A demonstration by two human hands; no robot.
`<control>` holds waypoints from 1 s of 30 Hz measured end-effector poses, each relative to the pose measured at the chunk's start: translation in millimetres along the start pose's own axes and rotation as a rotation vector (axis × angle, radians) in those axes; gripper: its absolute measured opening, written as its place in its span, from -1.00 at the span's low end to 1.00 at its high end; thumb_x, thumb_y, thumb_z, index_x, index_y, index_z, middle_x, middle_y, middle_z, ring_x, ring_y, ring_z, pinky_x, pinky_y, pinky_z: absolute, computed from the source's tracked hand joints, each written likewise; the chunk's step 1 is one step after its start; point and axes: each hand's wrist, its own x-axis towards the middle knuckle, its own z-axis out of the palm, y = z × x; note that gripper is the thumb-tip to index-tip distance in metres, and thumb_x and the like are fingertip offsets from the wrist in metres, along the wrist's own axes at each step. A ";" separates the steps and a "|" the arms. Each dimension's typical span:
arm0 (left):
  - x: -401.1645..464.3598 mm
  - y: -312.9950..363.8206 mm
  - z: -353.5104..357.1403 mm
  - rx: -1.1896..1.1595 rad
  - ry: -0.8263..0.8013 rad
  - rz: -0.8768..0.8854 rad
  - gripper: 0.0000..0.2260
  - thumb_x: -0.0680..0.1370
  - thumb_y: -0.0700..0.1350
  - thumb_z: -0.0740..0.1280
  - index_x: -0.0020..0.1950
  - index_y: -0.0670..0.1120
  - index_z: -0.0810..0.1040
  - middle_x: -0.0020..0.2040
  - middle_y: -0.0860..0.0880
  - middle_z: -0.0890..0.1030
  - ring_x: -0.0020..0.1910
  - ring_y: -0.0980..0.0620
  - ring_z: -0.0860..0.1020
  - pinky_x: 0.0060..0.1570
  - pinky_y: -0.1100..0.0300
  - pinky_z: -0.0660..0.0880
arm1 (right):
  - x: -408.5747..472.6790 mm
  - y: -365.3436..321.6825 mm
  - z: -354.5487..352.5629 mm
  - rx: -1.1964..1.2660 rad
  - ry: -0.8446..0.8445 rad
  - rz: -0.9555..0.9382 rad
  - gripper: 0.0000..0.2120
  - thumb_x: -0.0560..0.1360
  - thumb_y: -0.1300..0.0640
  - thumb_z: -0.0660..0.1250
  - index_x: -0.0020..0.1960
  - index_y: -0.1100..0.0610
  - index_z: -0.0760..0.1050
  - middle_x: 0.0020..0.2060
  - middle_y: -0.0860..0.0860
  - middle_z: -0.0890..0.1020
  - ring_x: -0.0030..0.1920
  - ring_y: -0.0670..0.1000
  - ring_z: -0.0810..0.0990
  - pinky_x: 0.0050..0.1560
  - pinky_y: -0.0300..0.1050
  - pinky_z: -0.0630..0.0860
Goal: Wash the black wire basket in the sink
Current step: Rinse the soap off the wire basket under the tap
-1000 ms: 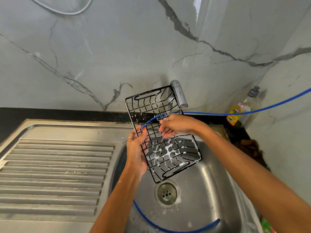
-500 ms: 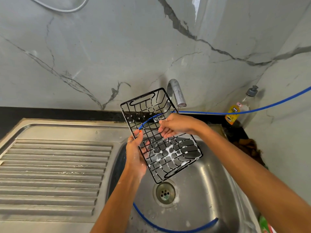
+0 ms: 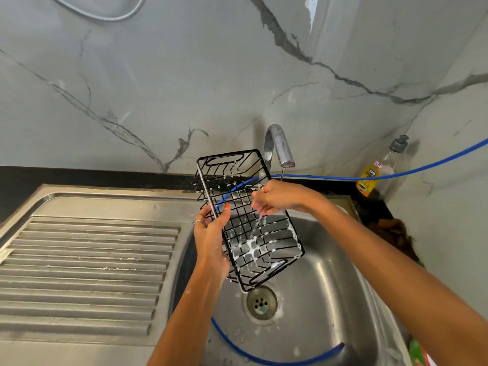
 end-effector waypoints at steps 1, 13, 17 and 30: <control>0.0 0.3 -0.5 0.004 0.000 -0.005 -0.63 0.44 -0.11 0.50 0.20 0.07 0.51 0.10 -0.04 0.48 0.06 -0.02 0.39 0.04 -0.04 0.35 | 0.1 -0.8 -0.5 0.011 0.013 -0.001 -0.68 0.63 0.09 0.12 0.09 0.30 0.55 0.06 0.23 0.61 -0.07 0.02 0.59 0.14 -0.07 0.56; -4.0 5.9 5.9 0.103 0.106 0.045 -0.71 0.45 -0.18 0.50 -0.02 0.12 0.46 0.10 0.00 0.51 0.06 0.04 0.44 0.23 -0.01 0.35 | -4.5 -4.6 -6.3 -0.099 0.054 0.095 -0.66 0.64 0.08 0.11 0.08 0.34 0.52 -0.19 0.18 0.64 -0.23 0.05 0.61 -0.11 -0.13 0.58; -6.9 7.2 14.4 0.126 0.175 0.098 -0.72 0.45 -0.15 0.51 -0.09 0.13 0.44 0.12 0.00 0.49 0.05 0.02 0.44 0.07 0.10 0.29 | -6.5 -1.8 -5.6 -0.189 0.007 0.142 -0.63 0.65 0.04 0.08 0.11 0.32 0.50 -0.13 0.23 0.65 -0.26 0.05 0.60 -0.12 -0.12 0.57; -13.1 18.0 8.1 0.387 0.210 0.102 -0.61 0.43 0.28 0.40 0.09 0.10 0.41 0.14 -0.05 0.53 0.15 -0.11 0.47 0.26 -0.07 0.40 | 5.8 45.4 46.7 -0.357 0.297 0.125 -0.69 0.62 0.04 0.09 0.28 0.18 0.32 0.06 0.16 0.55 0.08 0.16 0.56 -0.06 -0.03 0.43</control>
